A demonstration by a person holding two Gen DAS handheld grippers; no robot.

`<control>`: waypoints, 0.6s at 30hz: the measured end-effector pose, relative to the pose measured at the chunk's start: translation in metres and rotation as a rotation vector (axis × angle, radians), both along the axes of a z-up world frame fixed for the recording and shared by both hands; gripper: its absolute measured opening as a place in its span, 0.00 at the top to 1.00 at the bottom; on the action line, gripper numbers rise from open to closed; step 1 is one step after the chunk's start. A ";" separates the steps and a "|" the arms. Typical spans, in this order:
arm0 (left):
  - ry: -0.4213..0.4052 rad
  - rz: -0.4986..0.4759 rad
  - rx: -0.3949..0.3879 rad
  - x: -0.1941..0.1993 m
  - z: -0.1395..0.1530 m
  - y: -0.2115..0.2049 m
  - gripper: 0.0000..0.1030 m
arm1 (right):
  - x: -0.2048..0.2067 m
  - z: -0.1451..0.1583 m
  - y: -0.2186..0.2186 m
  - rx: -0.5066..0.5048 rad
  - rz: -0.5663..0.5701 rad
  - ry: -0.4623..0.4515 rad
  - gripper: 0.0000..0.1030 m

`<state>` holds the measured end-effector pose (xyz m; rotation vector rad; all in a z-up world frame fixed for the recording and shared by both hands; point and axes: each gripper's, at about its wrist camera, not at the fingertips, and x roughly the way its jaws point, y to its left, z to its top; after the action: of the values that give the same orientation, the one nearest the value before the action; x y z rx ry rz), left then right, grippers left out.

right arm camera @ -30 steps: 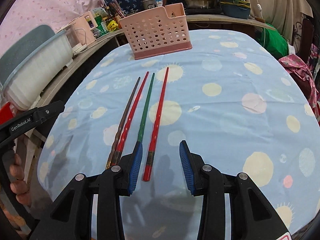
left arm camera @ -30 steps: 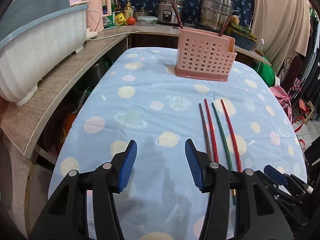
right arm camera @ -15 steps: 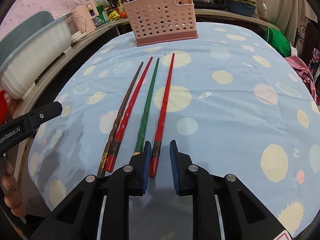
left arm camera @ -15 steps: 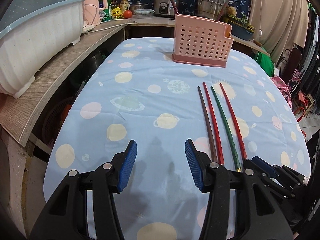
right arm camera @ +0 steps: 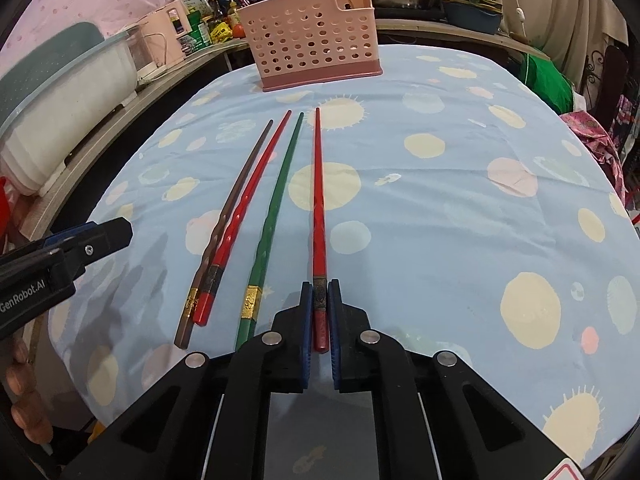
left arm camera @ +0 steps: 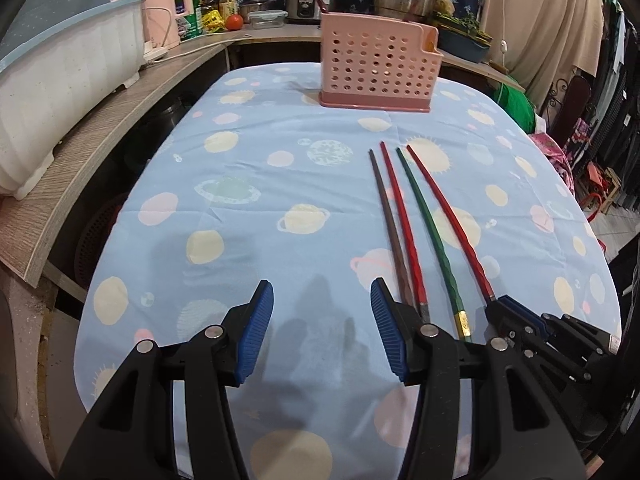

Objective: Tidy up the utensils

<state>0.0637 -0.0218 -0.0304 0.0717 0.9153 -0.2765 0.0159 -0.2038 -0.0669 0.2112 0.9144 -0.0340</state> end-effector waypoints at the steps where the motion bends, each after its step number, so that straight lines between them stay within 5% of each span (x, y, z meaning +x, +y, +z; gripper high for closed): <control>1: 0.004 -0.009 0.003 -0.002 -0.001 -0.003 0.50 | -0.002 0.000 -0.001 0.004 -0.005 0.001 0.93; 18: 0.093 -0.112 0.007 -0.014 -0.027 -0.030 0.44 | -0.014 -0.001 -0.012 0.041 -0.033 0.009 0.93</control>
<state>0.0493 -0.0516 -0.0578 0.1174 1.0066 -0.3835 0.0021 -0.2155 -0.0674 0.2642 0.9210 -0.0468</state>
